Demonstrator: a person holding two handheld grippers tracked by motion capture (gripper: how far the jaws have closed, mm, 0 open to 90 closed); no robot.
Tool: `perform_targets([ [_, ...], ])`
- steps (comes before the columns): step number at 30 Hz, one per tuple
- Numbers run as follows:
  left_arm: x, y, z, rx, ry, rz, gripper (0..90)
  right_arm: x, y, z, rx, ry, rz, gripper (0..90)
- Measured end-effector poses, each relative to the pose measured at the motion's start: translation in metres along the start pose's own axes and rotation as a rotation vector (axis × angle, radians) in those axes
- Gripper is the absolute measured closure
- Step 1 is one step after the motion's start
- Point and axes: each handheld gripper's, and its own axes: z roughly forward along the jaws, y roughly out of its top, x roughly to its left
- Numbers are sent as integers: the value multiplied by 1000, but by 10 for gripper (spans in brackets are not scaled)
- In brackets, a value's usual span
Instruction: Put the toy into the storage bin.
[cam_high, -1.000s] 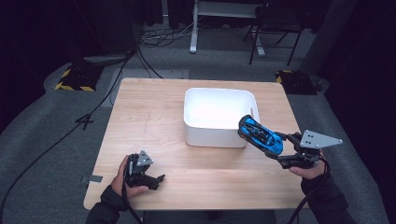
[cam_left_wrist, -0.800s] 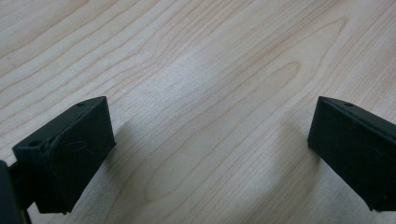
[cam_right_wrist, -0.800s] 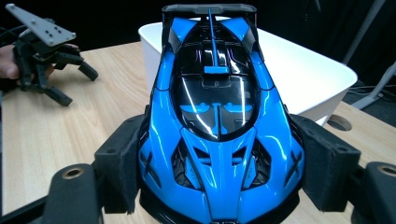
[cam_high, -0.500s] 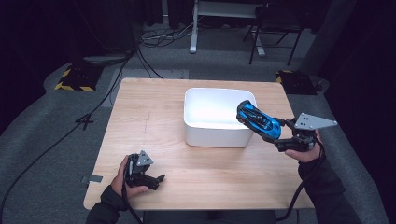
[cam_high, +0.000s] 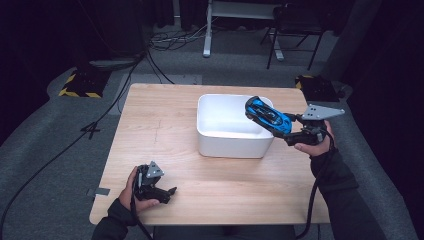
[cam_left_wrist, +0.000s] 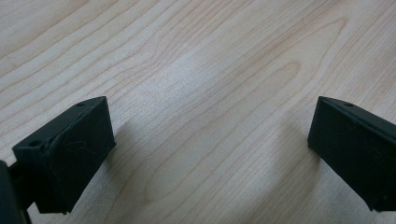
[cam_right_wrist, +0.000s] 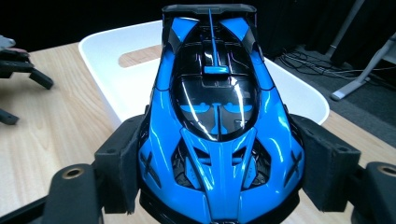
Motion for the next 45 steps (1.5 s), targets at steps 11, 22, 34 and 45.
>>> perform_targets([
  [11, 0, 0, 0, 3, 1, 4, 6, -11, 11, 22, 47, 1, 1, 262],
  [22, 0, 0, 0, 0, 0, 0, 6, -12, 20, 43, 132, 11, -35, 262],
  [34, -1, 0, 1, 0, -13, -18, 6, -17, 24, 63, 261, 61, -29, 262],
  [45, -1, 0, 1, 0, -10, -15, 6, -19, 28, 75, 396, 68, -79, 262],
])
